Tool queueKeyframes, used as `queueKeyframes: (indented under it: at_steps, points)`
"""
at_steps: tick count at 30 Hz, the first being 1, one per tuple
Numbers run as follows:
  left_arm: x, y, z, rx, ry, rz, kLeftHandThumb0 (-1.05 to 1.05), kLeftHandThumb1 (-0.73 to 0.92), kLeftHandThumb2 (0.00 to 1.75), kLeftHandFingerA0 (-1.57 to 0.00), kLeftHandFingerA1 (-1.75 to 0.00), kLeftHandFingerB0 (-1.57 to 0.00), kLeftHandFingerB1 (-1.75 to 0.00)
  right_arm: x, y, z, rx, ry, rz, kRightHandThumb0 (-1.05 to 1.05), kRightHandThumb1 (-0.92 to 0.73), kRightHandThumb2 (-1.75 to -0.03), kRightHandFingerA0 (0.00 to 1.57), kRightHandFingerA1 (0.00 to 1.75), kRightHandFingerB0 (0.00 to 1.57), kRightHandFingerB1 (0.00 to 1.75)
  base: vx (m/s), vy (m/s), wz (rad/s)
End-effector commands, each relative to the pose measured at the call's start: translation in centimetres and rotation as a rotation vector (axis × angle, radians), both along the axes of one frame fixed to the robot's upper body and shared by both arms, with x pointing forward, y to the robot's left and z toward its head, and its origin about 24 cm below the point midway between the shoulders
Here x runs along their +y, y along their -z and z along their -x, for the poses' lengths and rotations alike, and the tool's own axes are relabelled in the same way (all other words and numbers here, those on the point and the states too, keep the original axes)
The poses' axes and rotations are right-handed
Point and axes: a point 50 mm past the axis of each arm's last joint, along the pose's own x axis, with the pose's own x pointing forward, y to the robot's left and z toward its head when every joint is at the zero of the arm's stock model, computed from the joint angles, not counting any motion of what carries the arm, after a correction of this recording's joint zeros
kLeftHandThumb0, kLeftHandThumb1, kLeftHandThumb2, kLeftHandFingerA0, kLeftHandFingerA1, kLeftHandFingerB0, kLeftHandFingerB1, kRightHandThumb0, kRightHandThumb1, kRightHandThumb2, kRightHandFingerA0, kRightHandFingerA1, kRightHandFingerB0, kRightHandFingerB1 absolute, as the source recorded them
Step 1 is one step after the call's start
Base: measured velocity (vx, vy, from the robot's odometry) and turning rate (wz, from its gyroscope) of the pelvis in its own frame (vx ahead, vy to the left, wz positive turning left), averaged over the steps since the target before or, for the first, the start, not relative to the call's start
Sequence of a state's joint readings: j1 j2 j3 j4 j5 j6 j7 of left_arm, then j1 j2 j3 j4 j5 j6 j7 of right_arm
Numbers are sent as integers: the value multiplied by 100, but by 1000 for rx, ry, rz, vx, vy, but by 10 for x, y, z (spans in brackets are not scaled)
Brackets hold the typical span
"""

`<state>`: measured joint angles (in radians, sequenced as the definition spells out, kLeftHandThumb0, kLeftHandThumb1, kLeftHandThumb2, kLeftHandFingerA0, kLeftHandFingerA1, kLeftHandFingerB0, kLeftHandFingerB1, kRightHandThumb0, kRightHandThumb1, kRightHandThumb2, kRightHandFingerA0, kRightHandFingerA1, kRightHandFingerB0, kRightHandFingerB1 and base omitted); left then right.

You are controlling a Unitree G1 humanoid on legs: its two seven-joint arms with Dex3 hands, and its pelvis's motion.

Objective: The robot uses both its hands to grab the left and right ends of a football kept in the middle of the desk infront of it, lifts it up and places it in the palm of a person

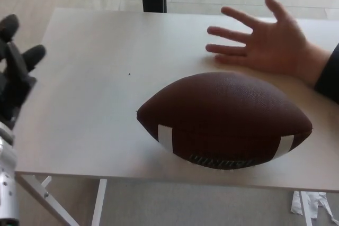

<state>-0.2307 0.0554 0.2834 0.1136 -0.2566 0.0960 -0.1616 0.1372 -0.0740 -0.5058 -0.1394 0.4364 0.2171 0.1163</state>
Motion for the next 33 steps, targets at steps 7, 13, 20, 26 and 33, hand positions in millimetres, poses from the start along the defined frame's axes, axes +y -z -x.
queueKeyframes:
  at_steps: [7, 13, 20, 26, 33]
  points:
    - [-53, 29, 17, 218, 144, 13, -100, 92, 82, -15, -67, -8, -42, 40, 29, -4, 182, 20, -26, -91, -85, -66, 44, 41, 31, 31, 0, 0, 0]
    - [-57, 44, 24, 285, 164, -34, -99, 81, 124, -18, -66, -4, -47, 47, 40, -2, 226, -25, 46, -92, -87, -67, 49, 42, 32, 31, 0, 0, 0]
    - [-53, 51, 28, 327, 180, -90, -103, 92, 86, -14, -68, -7, -44, 48, 47, -5, 250, -26, 55, -93, -89, -68, 52, 43, 33, 31, 0, 0, 0]
    - [-66, 66, 28, 360, 169, -67, -100, 82, 124, -20, -67, -5, -47, 54, 37, -20, 231, -73, 77, -91, -92, -68, 50, 43, 31, 31, 0, 0, 0]
    - [-96, 70, 22, 373, 192, -6, -100, 81, 124, -22, -68, -8, -46, 63, 29, -35, 221, -118, 104, -93, -91, -68, 56, 49, 33, 32, 0, 0, 0]
